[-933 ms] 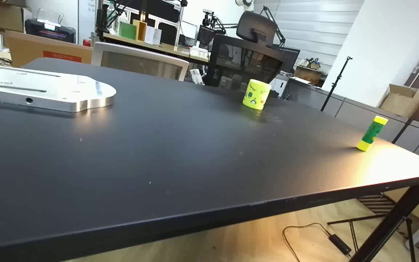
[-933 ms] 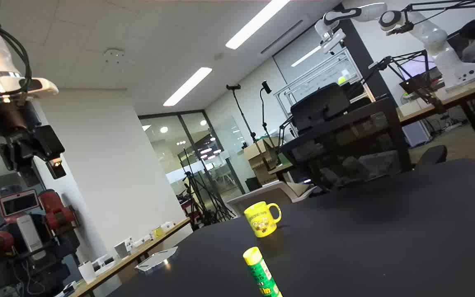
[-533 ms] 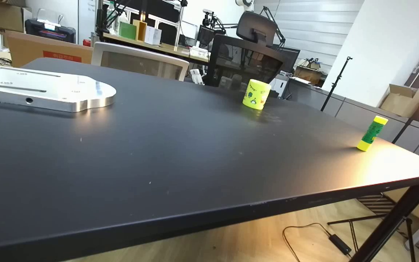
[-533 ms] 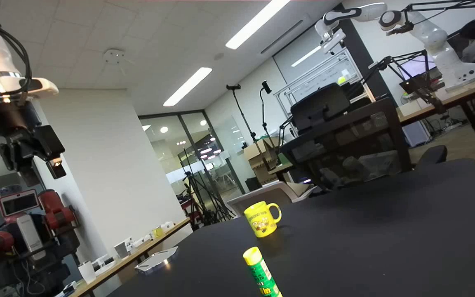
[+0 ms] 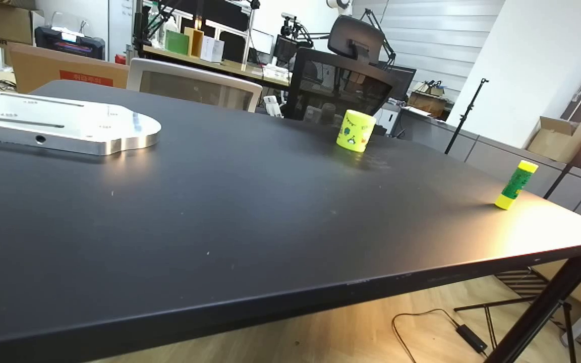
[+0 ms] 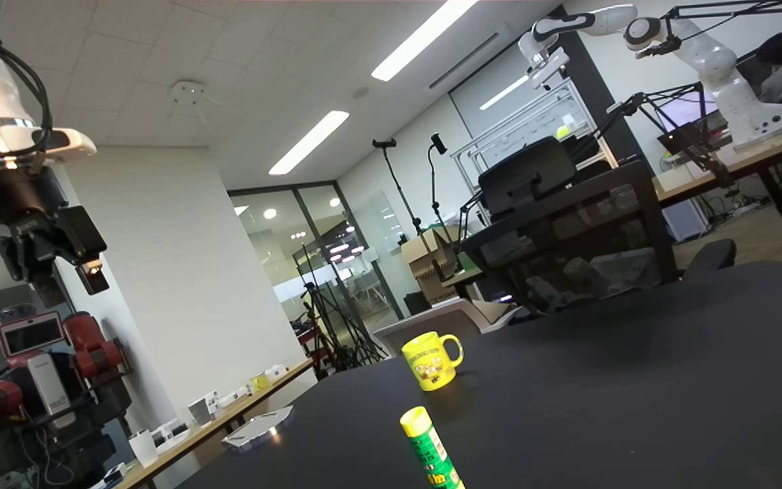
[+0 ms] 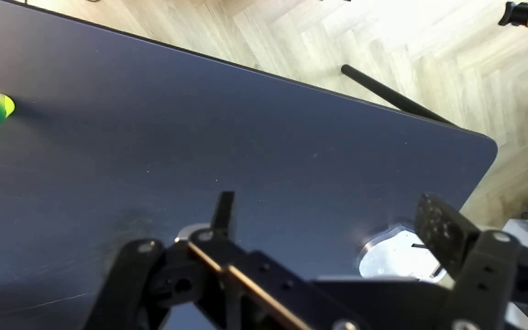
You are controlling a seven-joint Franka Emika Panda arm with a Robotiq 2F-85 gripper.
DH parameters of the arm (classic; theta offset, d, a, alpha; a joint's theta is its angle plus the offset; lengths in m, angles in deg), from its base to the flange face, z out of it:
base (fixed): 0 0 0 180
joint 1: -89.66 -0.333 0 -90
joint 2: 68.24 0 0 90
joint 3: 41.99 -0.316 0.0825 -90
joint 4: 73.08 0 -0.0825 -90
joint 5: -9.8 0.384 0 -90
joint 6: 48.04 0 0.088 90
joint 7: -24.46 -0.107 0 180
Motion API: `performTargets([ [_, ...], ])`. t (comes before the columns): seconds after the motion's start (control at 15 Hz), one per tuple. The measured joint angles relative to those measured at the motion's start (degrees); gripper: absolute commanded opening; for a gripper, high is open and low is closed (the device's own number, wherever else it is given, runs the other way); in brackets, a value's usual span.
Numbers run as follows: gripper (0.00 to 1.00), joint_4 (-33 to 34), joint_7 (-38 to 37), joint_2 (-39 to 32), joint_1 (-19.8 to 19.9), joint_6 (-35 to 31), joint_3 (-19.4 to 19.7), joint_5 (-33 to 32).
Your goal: Put the stick of glue in the mug
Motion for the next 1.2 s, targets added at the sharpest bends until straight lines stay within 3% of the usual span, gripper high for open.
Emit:
performTargets([
  [0.33,1.0,0.0,0.81,-0.63,1.45,-0.13,0.03,-1.15],
  [0.67,1.0,0.32,3.18,-3.52,5.09,-3.57,0.91,-6.21],
  [0.93,1.0,2.01,5.74,-8.66,7.41,-7.83,3.73,-9.75],
  [1.2,1.0,7.23,10.64,-17.14,8.96,-7.84,7.38,-12.87],
])
